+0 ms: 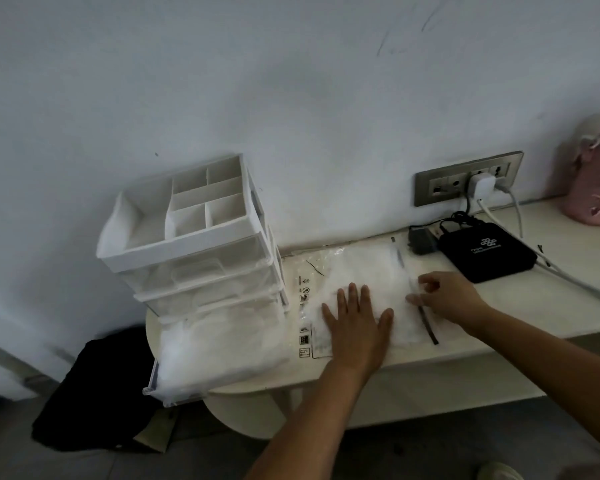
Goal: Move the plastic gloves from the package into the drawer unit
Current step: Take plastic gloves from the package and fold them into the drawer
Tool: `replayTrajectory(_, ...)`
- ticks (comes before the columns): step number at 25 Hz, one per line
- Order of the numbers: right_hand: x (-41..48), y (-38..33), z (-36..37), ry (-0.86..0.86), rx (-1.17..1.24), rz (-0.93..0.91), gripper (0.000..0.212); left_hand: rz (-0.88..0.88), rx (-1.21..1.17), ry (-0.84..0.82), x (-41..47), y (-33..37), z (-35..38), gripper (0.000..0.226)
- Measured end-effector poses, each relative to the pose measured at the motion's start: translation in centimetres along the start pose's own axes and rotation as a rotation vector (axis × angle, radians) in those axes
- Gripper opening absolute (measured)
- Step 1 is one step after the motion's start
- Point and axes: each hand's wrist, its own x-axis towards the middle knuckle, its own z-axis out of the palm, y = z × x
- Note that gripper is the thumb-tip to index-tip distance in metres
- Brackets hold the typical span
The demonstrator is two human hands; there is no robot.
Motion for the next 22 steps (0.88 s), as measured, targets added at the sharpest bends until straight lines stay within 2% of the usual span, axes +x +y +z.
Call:
replayTrajectory(3, 0.2, -0.8, 0.8, 0.014, -0.061, -0.012, 0.030, 0.013, 0.007, 0.025, -0.2, 0.0, 0.1, 0.105)
replayTrajectory(6, 0.5, -1.1, 0.9, 0.036, 0.066, 0.036, 0.016, 0.009, -0.011, 0.067, -0.4, 0.1, 0.1, 0.103)
replayTrajectory(13, 0.7, -0.7, -0.8, -0.032, 0.637, 0.295, 0.020, 0.029, -0.095, 0.084, -0.7, 0.1, 0.1, 0.092)
replayTrajectory(16, 0.7, -0.7, -1.5, -0.124, 0.934, 0.370, 0.004, 0.016, -0.082, 0.070, -0.7, 0.0, 0.0, 0.093)
replayTrajectory(17, 0.8, -0.6, -1.6, -0.129, 0.993, 0.386, 0.005, 0.013, -0.085, 0.072, -0.8, 0.0, 0.0, 0.093)
replayTrajectory(20, 1.1, -0.3, -2.0, -0.070, 1.101, 0.403, 0.014, 0.005, -0.096, 0.064, -0.7, 0.0, 0.1, 0.096)
replayTrajectory(22, 1.5, -0.3, -3.0, 0.051, 0.987, 0.317, 0.014, 0.007, -0.068, 0.064, -0.6, -0.1, 0.2, 0.100)
